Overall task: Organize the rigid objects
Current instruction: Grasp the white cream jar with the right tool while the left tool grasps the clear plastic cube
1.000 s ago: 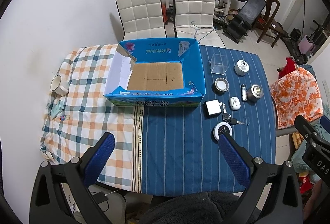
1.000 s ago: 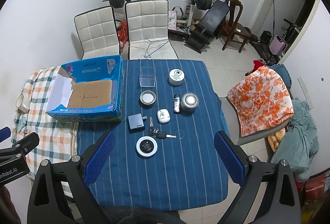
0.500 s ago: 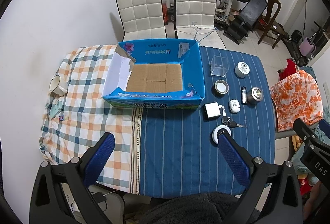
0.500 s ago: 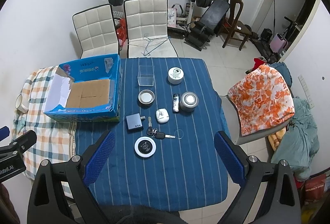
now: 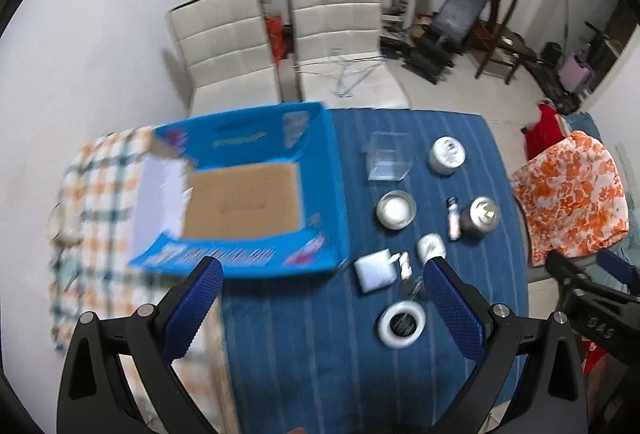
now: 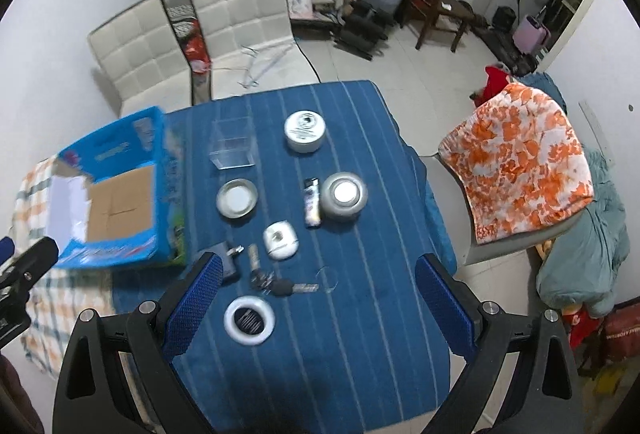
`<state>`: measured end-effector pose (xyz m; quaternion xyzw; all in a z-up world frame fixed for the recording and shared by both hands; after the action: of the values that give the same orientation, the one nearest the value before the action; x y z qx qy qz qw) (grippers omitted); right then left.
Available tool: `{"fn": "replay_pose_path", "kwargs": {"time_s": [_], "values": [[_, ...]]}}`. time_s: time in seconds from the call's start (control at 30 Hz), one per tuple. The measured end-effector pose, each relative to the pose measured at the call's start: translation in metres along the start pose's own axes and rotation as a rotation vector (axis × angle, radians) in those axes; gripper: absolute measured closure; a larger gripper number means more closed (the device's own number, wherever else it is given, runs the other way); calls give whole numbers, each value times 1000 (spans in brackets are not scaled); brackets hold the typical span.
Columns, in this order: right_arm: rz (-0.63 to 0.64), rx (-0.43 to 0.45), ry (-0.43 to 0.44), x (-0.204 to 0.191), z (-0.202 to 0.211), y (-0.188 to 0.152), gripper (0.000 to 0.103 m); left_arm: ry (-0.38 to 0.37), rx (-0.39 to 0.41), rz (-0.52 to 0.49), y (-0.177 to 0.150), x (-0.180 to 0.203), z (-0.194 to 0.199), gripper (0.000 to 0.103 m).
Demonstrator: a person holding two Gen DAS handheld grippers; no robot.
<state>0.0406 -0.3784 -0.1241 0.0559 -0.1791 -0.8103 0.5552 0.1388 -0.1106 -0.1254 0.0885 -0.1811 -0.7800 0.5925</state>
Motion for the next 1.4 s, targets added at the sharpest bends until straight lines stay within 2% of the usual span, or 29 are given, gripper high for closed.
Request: {"fn": "replay_pose_path", "kwargs": {"time_s": [0.1, 0.2, 0.4, 0.47, 0.53, 0.67, 0.8, 0.93, 1.03, 1.1, 1.17, 1.33, 1.4], "values": [[12, -57, -4, 4, -46, 22, 4, -24, -41, -23, 22, 19, -43, 0], [34, -56, -35, 8, -83, 48, 4, -35, -74, -36, 43, 32, -81, 0], [30, -75, -23, 12, -155, 98, 4, -62, -117, -21, 90, 46, -144, 0], [15, -42, 10, 11, -172, 115, 4, -74, -118, -21, 100, 51, -159, 0], [22, -27, 26, 6, -195, 133, 4, -55, -122, -31, 109, 53, -172, 0], [50, -85, 74, -16, -245, 151, 4, -43, -165, -35, 120, 58, -204, 0], [78, -136, 90, -37, -287, 160, 4, -23, -235, -26, 121, 57, -236, 0], [43, -218, 132, -55, -330, 163, 4, 10, -284, -37, 120, 56, -256, 0], [9, -273, 159, -61, -354, 160, 5, -20, -312, -13, 117, 56, -267, 0], [-9, -306, 150, -59, -365, 155, 21, -30, -328, -14, 116, 59, -274, 0], [-42, -326, 176, -54, -371, 153, 30, -25, -336, -24, 115, 64, -280, 0], [-17, -344, 129, -34, -374, 146, 32, -29, -385, -54, 113, 78, -300, 0], [-7, -351, 113, -27, -377, 145, 32, -18, -431, -74, 108, 80, -311, 0]]}}
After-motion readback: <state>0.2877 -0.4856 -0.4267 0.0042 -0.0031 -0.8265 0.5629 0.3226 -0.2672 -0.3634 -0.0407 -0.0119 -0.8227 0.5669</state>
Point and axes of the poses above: each gripper's, at about its wrist camera, not at the fingertips, and z roughly against the way its jaws point, x to its right, y to its top, the point moved 9 cm from there along -z, roughly the way its jaws point, and after that the axes turned 5 degrees about -y, right-handed, at the moved point
